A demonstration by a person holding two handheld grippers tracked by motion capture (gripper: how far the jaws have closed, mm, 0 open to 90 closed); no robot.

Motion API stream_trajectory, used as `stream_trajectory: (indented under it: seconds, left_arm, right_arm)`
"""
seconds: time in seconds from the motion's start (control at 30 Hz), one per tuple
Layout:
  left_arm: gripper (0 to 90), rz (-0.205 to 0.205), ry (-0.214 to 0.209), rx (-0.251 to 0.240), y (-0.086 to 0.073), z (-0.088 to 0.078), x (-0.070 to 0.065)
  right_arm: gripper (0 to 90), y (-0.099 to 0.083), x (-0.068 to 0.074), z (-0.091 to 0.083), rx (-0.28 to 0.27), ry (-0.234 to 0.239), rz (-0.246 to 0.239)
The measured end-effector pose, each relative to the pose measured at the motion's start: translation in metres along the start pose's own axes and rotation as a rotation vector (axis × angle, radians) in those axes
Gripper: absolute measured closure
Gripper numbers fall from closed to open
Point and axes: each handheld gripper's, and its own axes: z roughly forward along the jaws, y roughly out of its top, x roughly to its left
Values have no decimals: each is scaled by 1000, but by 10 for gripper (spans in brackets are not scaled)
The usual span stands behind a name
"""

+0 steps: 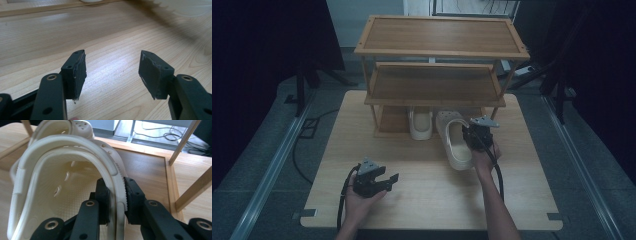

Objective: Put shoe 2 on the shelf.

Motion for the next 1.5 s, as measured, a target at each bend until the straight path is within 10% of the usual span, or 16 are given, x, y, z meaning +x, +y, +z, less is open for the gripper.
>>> stream_trajectory:
  seconds: [0.77,1.1,1.5]
  left_arm:
    - [395,-9,-1,-7,0,-2,2]
    - [395,-5,-1,-1,-1,0,0]
    - [395,6,-2,6,0,1,-4]
  right_arm:
    - [739,-3,21,67,-1,-111,14]
    - [605,-7,24,63,5,-81,-25]
    - [518,-22,23,12,-18,-25,-105]
